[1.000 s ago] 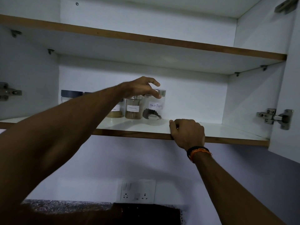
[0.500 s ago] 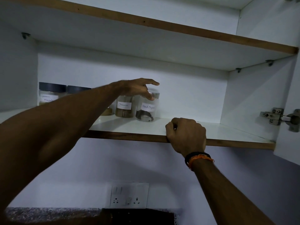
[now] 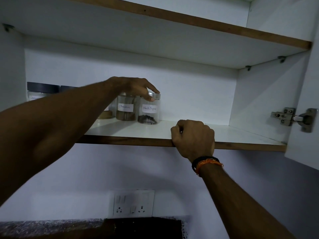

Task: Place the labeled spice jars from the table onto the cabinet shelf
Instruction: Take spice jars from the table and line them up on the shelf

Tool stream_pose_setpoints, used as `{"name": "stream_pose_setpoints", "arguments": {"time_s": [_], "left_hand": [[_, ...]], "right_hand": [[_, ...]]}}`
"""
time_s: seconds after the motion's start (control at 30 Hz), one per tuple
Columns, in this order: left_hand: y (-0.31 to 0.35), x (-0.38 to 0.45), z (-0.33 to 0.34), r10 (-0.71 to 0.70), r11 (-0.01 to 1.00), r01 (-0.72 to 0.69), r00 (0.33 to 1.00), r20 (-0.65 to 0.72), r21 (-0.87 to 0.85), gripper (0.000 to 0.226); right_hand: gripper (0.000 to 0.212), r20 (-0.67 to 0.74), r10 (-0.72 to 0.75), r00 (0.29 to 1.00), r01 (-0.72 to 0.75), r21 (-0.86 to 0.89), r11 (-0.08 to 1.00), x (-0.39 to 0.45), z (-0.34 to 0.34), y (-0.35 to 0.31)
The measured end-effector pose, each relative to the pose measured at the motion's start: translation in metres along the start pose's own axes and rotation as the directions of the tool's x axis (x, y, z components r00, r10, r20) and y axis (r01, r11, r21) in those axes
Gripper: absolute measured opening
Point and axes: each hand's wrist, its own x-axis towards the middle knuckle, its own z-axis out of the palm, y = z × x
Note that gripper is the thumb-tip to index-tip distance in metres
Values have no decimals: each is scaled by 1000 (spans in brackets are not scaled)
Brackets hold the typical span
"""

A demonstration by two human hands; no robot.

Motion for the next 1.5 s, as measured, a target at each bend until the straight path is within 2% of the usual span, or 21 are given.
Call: {"name": "stream_pose_setpoints", "arguments": {"time_s": [0.2,0.53,0.9,1.07,1.17,1.37,1.5], "left_hand": [[-3,2,4,19,999,-19,1000,-3,41,55],[-15,15,13,-3,994,7,999,-39,109,50],[-19,19,14,-41,987,49,998,-56,151,59],[-17,10,13,-19,971,54,989,-148,232,65],[-16,-4,7,-10,975,58,976,-219,213,69],[8,-46,3,-7,992,46,950,-313,116,67],[31,-79,11,-2,997,24,951,-310,67,64]], "right_hand": [[46,4,12,1000,-12,4,1000,0,0,-1],[46,-5,10,1000,-9,6,1000,0,2,1],[45,-13,18,1000,-18,0,1000,1,2,1],[43,-15,17,1000,-18,-9,1000,1,4,4],[35,-18,14,1000,-15,-18,1000,4,5,3],[33,16,35,999,-34,-40,999,1,2,1],[40,68,12,998,-9,-42,999,-1,0,-2]]}}
